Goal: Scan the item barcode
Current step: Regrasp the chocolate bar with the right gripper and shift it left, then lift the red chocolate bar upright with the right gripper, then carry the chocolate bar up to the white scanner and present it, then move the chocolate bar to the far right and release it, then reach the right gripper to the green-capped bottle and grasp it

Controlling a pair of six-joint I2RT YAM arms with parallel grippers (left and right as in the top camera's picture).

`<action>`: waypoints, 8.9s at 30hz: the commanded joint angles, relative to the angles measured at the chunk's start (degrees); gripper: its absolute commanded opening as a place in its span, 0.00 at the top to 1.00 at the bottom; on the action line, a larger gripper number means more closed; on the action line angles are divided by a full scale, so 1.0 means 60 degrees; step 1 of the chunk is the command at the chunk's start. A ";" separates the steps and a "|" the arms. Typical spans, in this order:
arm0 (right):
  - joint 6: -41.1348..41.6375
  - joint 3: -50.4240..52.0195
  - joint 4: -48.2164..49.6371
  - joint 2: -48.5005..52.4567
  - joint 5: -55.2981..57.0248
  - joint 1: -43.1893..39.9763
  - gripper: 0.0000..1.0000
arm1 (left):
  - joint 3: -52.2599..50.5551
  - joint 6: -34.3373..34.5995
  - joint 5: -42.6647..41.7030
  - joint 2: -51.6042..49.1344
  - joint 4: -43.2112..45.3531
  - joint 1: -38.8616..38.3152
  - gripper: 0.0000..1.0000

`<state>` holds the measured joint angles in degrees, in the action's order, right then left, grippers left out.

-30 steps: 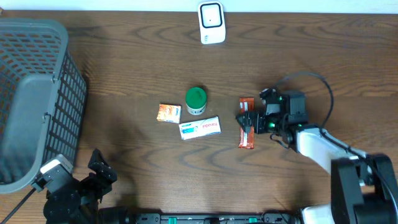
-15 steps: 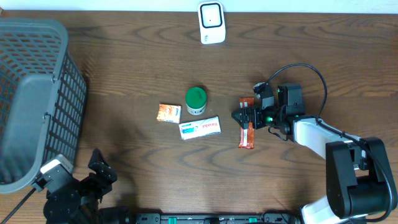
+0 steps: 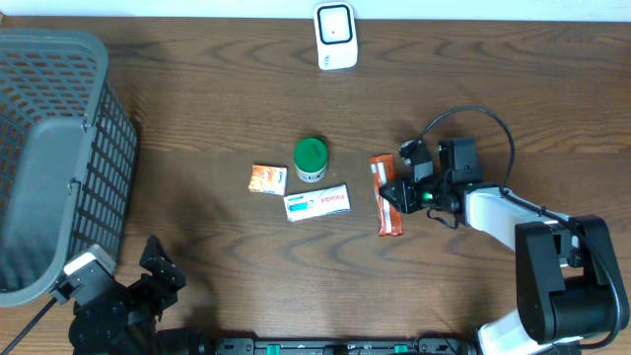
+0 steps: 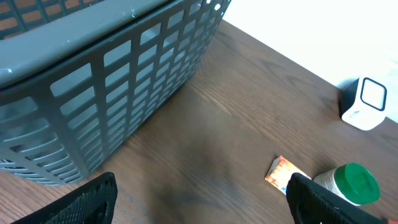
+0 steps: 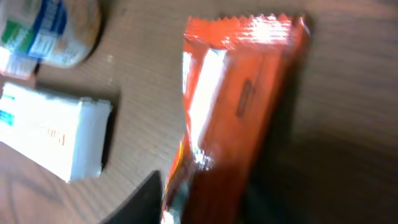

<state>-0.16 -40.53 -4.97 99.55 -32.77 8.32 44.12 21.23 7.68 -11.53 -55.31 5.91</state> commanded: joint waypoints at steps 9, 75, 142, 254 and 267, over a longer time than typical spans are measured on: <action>0.1945 0.0382 -0.0324 -0.0433 -0.0346 0.0244 0.99 | -0.0015 0.0084 0.0080 0.0007 0.0004 0.0040 0.13; 0.5133 -0.0186 0.1144 -0.5406 0.5767 0.2025 0.99 | -0.0015 0.0084 0.0080 0.0007 -0.0284 0.0040 0.13; -0.9475 -1.4488 0.3650 0.8142 1.0360 0.4054 0.99 | -0.0015 0.0084 0.0080 0.0007 -0.0280 0.0040 0.13; 0.7125 -1.2458 -0.9533 0.6058 0.4911 0.4921 0.02 | -0.0015 0.0084 0.0080 0.0007 -0.0280 0.0040 0.13; 0.7118 -1.2458 -0.9694 0.6062 0.5133 0.4947 0.38 | -0.0015 0.0084 0.0080 0.0007 -0.0284 0.0040 0.13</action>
<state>42.76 -115.20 -63.02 135.83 -2.94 37.47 44.03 21.23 7.68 -11.53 -56.88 5.91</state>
